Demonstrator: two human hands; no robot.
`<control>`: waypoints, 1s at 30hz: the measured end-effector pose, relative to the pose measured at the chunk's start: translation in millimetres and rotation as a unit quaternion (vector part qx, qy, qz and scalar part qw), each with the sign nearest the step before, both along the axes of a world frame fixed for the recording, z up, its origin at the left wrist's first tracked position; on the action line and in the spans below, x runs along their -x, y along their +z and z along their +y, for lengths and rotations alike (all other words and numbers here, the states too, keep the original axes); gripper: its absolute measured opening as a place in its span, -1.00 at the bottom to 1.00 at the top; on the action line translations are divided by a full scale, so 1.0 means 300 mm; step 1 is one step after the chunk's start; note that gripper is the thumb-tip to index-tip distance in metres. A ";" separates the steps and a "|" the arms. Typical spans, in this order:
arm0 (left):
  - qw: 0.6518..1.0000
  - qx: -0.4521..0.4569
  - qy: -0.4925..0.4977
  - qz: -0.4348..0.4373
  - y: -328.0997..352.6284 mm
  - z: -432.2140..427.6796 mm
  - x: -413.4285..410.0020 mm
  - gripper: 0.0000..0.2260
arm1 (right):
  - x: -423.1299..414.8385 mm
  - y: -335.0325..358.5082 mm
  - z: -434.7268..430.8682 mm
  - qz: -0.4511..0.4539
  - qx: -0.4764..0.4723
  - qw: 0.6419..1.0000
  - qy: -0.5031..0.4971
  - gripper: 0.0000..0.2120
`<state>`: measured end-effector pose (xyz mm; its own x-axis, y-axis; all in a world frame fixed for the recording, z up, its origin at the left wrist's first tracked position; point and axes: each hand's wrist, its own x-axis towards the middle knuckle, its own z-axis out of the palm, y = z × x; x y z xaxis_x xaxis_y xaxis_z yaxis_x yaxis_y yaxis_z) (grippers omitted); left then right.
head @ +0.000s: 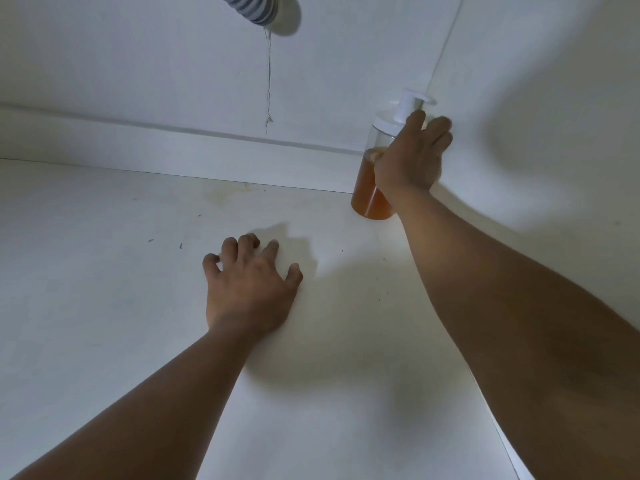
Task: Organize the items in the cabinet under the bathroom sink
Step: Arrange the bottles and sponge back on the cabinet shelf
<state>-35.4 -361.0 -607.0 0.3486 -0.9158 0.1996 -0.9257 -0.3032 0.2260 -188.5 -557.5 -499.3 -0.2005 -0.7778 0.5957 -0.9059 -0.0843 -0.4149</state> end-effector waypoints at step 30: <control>0.999 -0.038 -0.008 -0.028 0.113 0.313 0.042 -0.88 | 0.177 -0.076 0.862 0.203 -0.310 0.902 0.220 -0.57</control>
